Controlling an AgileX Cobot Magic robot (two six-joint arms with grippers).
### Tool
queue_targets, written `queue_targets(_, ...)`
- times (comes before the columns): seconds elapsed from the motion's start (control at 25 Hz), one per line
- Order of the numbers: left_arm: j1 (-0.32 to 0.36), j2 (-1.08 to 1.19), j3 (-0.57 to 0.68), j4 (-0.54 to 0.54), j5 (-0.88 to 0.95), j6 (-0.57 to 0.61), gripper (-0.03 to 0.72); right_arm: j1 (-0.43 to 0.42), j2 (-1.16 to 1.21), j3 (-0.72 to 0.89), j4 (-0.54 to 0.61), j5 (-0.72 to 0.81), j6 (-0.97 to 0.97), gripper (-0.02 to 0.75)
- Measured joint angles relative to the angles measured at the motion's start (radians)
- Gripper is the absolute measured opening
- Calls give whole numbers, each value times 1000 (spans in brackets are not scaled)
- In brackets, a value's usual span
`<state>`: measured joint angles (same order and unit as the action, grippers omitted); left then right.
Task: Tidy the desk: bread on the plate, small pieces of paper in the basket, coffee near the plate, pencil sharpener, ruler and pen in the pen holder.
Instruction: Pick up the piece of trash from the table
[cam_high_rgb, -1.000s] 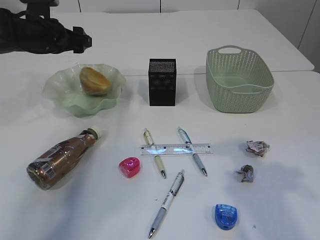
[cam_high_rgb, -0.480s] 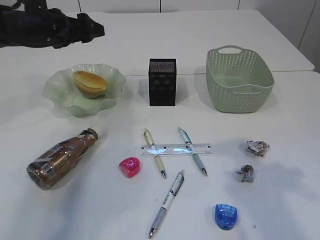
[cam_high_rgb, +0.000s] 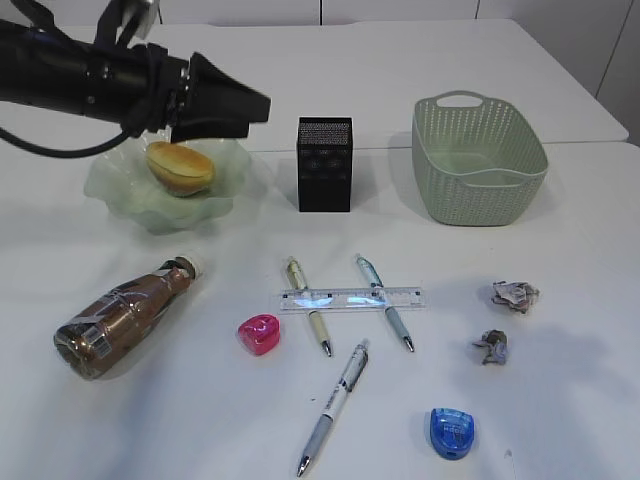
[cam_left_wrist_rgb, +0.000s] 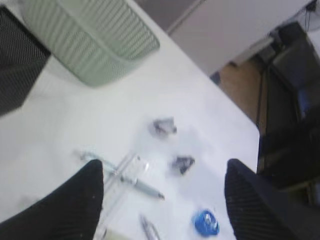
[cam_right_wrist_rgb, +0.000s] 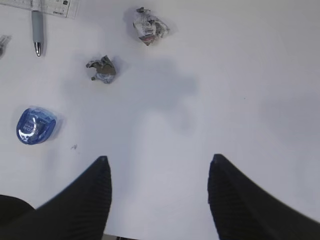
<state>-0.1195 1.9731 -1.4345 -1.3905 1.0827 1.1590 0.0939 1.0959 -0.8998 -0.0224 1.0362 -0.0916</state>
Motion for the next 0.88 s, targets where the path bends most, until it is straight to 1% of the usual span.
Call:
queue_targets(0.08,-2,-12,0,130,24,-70,532,0,0,0,0,0,0,480)
queue_targets(0.2,-14,-53,0,297,26,-177,531,0,0,0,0,0,0,480)
queue_targets(0.36,-59,-140,0,539,21,-336,531,0,0,0,0,0,0,480)
queue_targets(0.52,-102,-232,0,745,-4,-486,529,0,0,0,-2,0,0,480)
queue_targets(0.76,-163,-344,0,1015,-1,-717,527,0,0,0,-2,8,0,480)
queue_targets(0.88,-180,-378,0,1133,59,-849,522,0,-7,0,-2,12,0,480)
